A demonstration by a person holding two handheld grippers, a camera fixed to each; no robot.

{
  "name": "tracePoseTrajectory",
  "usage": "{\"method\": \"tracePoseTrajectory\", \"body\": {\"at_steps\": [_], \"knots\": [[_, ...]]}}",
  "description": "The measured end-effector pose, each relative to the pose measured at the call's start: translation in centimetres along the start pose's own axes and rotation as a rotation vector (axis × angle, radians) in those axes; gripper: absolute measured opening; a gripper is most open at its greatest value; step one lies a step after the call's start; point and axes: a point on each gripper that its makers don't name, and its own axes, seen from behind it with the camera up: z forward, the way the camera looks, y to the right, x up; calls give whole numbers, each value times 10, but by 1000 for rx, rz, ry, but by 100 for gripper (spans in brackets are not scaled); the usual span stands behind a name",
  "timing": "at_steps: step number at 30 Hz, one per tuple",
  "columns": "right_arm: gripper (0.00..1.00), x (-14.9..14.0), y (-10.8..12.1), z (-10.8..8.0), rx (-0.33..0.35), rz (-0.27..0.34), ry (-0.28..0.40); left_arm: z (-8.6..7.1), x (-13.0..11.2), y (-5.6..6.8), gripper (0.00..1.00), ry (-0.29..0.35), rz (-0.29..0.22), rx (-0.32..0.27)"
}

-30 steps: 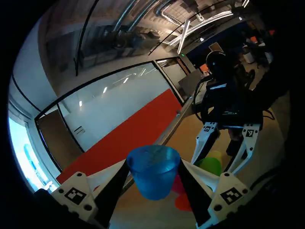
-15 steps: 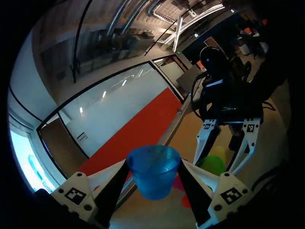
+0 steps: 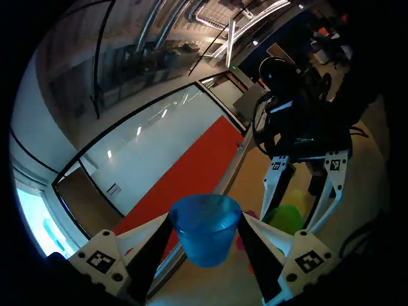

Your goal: Pour water

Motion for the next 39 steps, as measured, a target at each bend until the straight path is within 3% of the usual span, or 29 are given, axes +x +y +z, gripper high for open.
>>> {"method": "tracePoseTrajectory", "body": {"at_steps": [24,39], "knots": [[93,-1,-2,2,4,3,2,5,-4,1,85,-5,115,15],[93,0,-2,2,4,4,7,6,-5,-3,86,-15,156,34]]}}
